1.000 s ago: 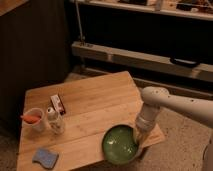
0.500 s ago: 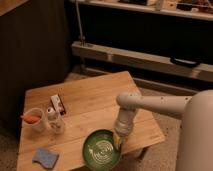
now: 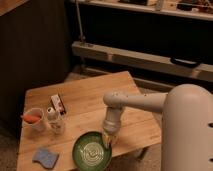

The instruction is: Drag the ceramic bowl in a circle

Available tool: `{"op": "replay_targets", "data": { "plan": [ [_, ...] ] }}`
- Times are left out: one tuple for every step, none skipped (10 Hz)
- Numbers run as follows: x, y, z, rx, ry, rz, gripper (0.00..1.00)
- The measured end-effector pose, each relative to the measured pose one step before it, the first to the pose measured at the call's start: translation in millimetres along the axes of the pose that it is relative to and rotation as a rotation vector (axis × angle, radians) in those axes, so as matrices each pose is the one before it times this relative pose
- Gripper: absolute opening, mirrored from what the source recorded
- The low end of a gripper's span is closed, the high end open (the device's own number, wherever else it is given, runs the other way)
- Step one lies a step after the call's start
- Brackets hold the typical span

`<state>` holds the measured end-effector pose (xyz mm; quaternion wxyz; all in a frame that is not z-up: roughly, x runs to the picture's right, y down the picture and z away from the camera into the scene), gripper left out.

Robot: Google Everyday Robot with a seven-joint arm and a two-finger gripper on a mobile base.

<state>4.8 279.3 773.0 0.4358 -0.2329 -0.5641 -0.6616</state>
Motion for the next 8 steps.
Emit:
{"op": "replay_targets", "data": {
  "plan": [
    [19.9, -5.76, -15.91, 0.00124, 0.03519, -0.01733, 0.0],
    [8.99, -1.79, -5.74, 0.00265, 0.01472, -0.00447, 0.0],
    [9.02, 3.89, -5.1, 0.00287, 0.01779, 0.0043, 0.0],
    [10.91, 6.95, -5.87, 0.00972, 0.0208, 0.01214, 0.0],
    [9.62, 8.7, -3.59, 0.00947, 0.01779, 0.02254, 0.0],
    [8.72, 7.45, -5.21, 0.00753, 0.02206, 0.02125, 0.0],
    [5.28, 2.7, -4.57, 0.00465, 0.01751, 0.01167, 0.0],
    [9.26, 1.03, -11.03, 0.01147, 0.02842, 0.0095, 0.0]
  ]
}}
